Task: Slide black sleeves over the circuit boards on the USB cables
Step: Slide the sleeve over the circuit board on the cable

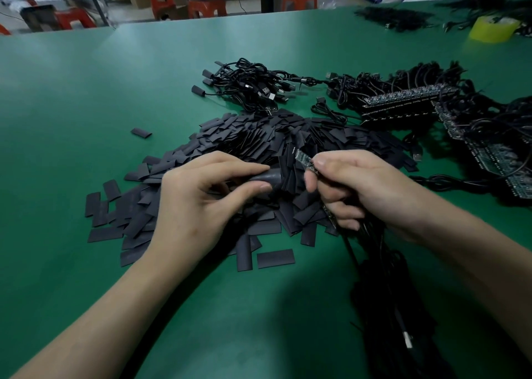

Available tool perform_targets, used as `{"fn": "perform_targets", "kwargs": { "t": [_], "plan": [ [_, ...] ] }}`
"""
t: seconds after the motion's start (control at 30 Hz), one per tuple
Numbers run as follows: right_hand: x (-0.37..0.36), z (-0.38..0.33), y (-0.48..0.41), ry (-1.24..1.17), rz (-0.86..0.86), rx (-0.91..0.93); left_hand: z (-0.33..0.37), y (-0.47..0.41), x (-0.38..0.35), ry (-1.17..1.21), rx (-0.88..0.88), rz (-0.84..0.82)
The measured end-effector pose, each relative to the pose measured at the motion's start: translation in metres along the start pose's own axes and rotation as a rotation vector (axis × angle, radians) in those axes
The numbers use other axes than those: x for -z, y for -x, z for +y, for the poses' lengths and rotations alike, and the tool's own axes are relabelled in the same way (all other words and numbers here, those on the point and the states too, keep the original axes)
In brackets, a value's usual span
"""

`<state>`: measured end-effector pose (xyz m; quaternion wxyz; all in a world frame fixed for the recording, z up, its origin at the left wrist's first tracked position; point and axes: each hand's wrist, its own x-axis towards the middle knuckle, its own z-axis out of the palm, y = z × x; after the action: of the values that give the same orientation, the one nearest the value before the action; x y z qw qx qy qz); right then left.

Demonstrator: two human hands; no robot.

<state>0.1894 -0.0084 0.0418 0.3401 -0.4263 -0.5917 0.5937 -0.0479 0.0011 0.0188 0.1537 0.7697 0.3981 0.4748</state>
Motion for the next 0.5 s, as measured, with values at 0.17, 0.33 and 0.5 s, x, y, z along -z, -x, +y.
{"fn": "perform_targets", "kwargs": {
  "t": [0.17,0.33,0.5],
  "plan": [
    [-0.0047,0.0017,0.0002,0.135,-0.037,0.028,-0.0029,0.0007,0.0007,0.023,0.016,0.016],
    [-0.0051,0.0037,0.0008,0.204,-0.038,0.067,-0.0013,0.0009,-0.001,0.026,0.003,0.01],
    [-0.0062,0.0062,0.0005,0.253,-0.06,0.052,0.0003,0.0011,-0.0007,-0.012,0.002,-0.003]
  ]
}}
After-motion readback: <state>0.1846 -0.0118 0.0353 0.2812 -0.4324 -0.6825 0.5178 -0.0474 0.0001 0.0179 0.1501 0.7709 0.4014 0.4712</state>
